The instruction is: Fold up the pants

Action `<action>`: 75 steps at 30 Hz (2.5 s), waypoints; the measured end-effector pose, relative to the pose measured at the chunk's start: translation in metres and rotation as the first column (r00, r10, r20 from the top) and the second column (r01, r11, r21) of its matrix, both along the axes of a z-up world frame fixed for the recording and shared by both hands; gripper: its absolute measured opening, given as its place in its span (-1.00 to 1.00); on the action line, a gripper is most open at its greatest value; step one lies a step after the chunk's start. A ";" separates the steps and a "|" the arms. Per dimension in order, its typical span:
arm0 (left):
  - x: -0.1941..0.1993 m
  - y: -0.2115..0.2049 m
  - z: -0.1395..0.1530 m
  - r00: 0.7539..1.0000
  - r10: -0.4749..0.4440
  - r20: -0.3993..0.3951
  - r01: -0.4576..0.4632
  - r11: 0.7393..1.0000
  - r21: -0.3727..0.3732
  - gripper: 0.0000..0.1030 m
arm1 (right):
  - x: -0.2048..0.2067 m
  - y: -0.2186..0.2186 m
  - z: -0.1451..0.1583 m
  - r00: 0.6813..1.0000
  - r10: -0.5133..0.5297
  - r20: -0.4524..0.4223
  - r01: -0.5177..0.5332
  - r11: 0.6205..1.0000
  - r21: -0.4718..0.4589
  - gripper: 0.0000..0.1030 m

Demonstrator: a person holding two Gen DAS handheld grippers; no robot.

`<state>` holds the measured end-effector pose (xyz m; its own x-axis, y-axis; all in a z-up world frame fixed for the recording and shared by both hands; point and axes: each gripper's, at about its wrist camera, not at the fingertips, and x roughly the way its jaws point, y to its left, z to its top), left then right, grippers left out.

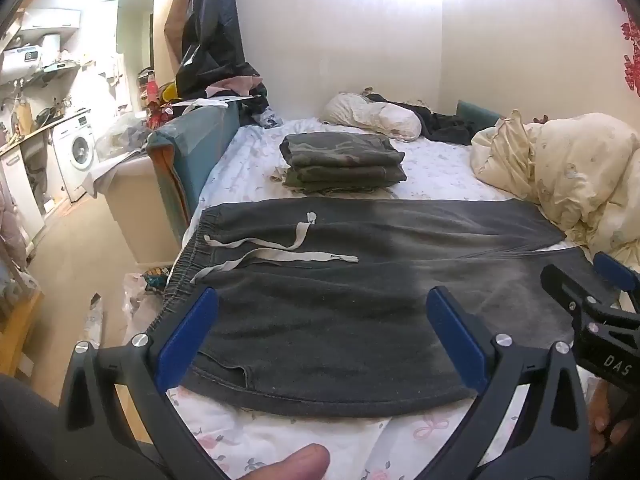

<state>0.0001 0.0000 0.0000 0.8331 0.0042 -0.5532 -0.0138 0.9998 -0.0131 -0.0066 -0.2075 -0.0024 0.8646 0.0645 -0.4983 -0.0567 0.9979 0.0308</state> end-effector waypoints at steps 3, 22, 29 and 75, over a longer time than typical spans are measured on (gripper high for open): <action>0.001 0.000 0.000 1.000 0.001 -0.008 -0.001 1.000 0.001 0.99 | 0.000 0.000 0.000 1.000 0.001 0.002 -0.001 1.000 0.000 1.00; 0.001 0.007 -0.003 1.000 0.003 -0.004 -0.003 1.000 0.004 0.99 | -0.002 -0.001 0.000 1.000 0.002 0.007 -0.002 1.000 -0.002 1.00; 0.000 0.010 -0.005 1.000 0.003 -0.007 -0.003 1.000 0.008 0.99 | -0.001 0.000 -0.001 1.000 -0.001 0.002 0.001 1.000 -0.003 1.00; -0.001 0.008 -0.003 1.000 0.009 -0.004 -0.008 1.000 0.007 0.99 | 0.001 0.000 -0.007 1.000 0.004 -0.016 -0.004 1.000 0.001 1.00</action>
